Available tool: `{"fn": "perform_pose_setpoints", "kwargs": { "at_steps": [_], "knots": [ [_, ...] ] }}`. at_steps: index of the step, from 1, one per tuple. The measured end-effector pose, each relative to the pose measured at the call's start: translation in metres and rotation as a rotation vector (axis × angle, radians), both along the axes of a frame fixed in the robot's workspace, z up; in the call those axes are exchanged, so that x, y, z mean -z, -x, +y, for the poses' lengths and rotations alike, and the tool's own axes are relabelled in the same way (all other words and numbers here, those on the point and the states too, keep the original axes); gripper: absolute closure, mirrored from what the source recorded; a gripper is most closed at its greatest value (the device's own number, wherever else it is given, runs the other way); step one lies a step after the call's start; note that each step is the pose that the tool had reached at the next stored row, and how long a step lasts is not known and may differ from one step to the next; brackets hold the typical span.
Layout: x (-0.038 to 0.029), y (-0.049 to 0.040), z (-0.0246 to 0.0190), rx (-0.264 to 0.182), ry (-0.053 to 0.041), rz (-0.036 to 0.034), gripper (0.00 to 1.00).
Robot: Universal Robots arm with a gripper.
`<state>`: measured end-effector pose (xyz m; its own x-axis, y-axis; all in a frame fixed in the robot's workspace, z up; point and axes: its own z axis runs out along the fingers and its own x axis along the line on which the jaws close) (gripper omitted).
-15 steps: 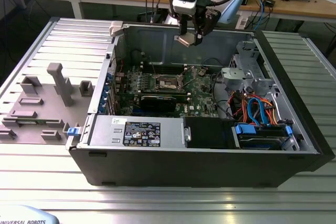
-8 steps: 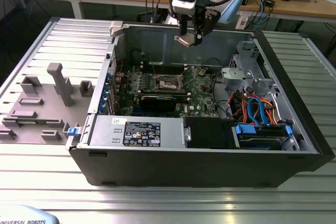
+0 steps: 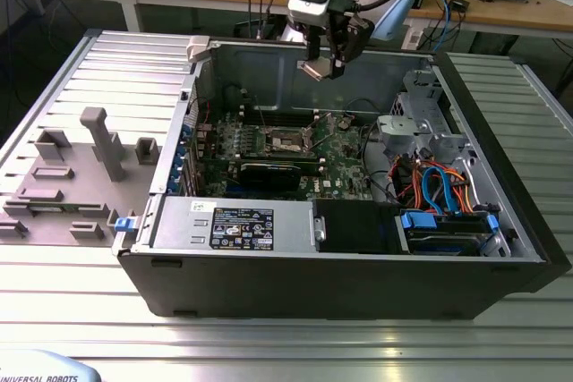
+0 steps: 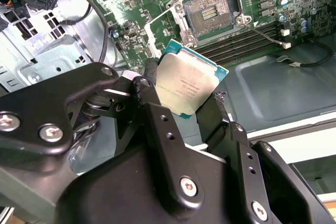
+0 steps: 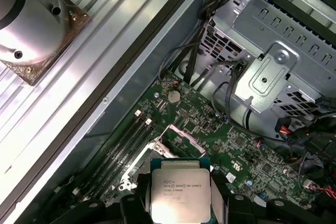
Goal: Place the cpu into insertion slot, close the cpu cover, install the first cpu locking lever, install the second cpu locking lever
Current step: 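Place the cpu into insertion slot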
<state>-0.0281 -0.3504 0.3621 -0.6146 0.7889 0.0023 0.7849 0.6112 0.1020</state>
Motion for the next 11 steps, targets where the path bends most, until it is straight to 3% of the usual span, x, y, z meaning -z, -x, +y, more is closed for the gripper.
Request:
{"fn": "perform_pose_setpoints", "kwargs": {
  "at_steps": [9, 11],
  "knots": [
    [0.0, 0.0, 0.0, 0.003, 0.0001, 0.0, 0.46],
    [0.0007, 0.0045, 0.0, 0.009, 0.0, 0.0, 0.46]
  ]
}}
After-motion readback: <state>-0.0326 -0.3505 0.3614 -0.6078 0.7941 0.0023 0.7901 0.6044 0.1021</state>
